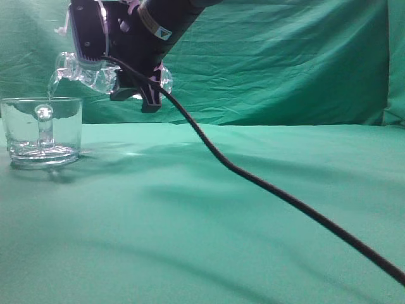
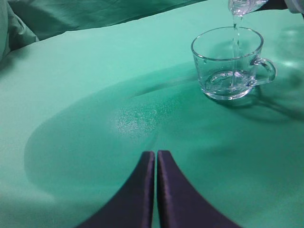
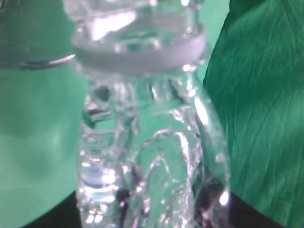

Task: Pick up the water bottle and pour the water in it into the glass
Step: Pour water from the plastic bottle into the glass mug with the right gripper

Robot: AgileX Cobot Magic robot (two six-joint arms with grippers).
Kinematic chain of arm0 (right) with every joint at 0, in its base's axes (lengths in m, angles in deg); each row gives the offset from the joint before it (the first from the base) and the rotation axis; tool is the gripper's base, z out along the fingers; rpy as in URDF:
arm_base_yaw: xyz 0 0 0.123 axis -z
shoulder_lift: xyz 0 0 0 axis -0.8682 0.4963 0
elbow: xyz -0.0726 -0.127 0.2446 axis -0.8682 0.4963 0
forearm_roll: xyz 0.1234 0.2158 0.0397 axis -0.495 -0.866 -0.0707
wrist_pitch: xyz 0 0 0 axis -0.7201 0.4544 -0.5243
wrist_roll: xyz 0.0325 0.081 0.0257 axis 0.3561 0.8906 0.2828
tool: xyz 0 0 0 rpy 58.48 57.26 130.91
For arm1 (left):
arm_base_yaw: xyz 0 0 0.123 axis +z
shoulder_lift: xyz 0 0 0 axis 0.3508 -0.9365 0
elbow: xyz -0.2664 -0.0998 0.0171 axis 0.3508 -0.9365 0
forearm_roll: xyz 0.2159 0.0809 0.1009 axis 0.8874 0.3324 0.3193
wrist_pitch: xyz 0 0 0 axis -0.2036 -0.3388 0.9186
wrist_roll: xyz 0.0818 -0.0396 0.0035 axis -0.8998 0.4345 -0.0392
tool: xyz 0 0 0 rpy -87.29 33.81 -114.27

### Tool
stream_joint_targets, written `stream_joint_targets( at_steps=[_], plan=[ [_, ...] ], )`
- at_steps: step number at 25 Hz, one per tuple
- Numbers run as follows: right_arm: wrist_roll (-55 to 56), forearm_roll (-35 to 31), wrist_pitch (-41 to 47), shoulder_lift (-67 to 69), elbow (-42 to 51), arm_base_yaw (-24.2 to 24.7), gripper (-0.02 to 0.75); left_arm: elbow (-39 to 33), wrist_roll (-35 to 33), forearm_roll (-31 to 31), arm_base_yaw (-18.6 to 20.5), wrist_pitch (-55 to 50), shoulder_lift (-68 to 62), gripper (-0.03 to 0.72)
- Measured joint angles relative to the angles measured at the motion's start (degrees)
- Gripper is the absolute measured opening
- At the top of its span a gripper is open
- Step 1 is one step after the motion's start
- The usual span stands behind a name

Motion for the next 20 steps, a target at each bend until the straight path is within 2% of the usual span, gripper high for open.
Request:
stream_joint_targets(
  at_steps=[12,20],
  plan=[
    [0.4,4.3,0.5,0.0,-0.8,0.0,0.323,0.0,0.0,0.0,0.0,0.0,0.0,0.0],
    [0.5,4.9,0.6,0.0,-1.0,0.0,0.323,0.0,0.0,0.0,0.0,0.0,0.0,0.0]
  ],
)
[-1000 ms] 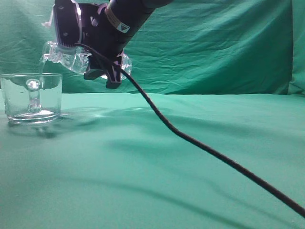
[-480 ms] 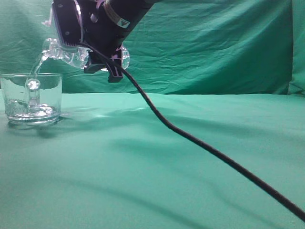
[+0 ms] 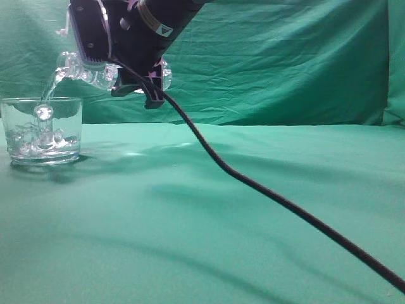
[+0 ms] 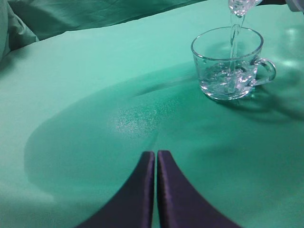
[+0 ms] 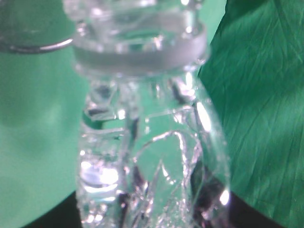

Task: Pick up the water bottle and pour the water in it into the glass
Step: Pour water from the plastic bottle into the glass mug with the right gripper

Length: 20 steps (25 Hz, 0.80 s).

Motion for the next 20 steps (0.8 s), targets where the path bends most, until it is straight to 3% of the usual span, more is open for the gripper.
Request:
stream_joint_targets(
  at_steps=[11,15,20],
  plan=[
    [7.5,0.1,0.0,0.0,0.0,0.0,0.323,0.0,0.0,0.0,0.0,0.0,0.0,0.0],
    [18.9,0.0,-0.2,0.0,0.1,0.0,0.323,0.0,0.0,0.0,0.0,0.0,0.0,0.0],
    [42.1,0.0,-1.7,0.0,0.7,0.0,0.323,0.0,0.0,0.0,0.0,0.0,0.0,0.0]
  ],
)
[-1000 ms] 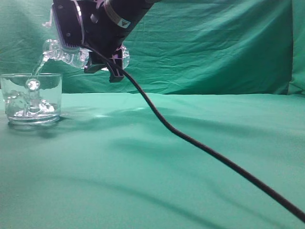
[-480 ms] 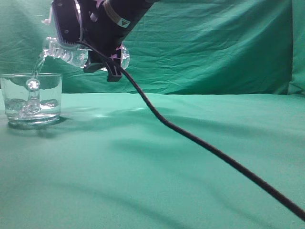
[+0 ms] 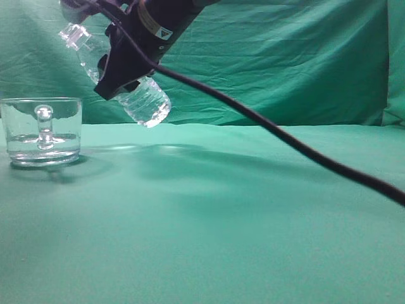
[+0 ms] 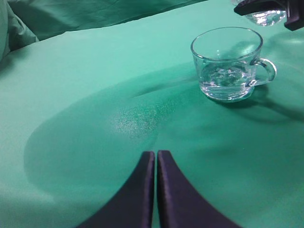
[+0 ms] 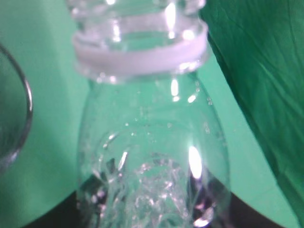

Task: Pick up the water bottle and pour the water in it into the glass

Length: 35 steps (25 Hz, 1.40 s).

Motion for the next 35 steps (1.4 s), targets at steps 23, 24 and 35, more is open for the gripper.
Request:
stream_joint_targets(
  at_steps=[23,24,35],
  plan=[
    [50.4,0.0,-0.4,-43.3,38.1,10.1,0.323,0.0,0.0,0.0,0.0,0.0,0.0,0.0],
    [50.5,0.0,0.0,-45.2,40.7,11.7,0.323,0.0,0.0,0.0,0.0,0.0,0.0,0.0],
    [50.6,0.5,4.1,-50.8,57.3,22.7,0.323,0.0,0.0,0.0,0.0,0.0,0.0,0.0]
  ],
)
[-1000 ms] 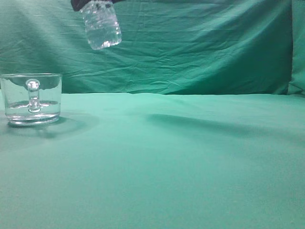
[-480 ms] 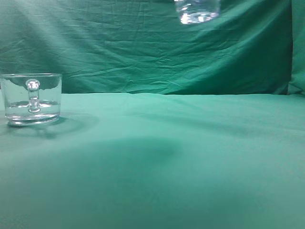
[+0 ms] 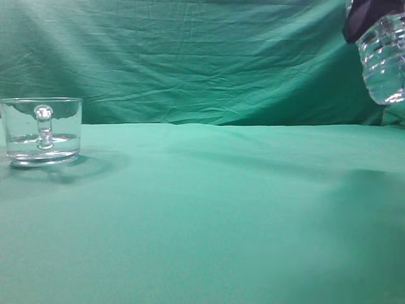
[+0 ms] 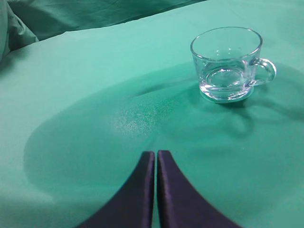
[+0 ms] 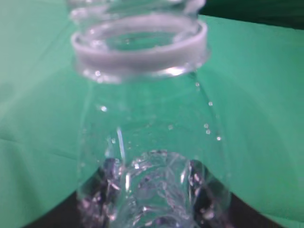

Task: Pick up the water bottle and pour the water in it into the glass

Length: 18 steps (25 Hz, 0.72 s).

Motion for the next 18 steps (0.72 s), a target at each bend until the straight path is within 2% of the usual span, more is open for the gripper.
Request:
stream_joint_targets(
  at_steps=[10,18],
  plan=[
    [-2.2,0.0,0.8,11.3,-6.1,0.1,0.323,0.0,0.0,0.0,0.0,0.0,0.0,0.0],
    [-6.7,0.1,-5.1,12.5,-15.1,0.1,0.323,0.0,0.0,0.0,0.0,0.0,0.0,0.0]
  ],
)
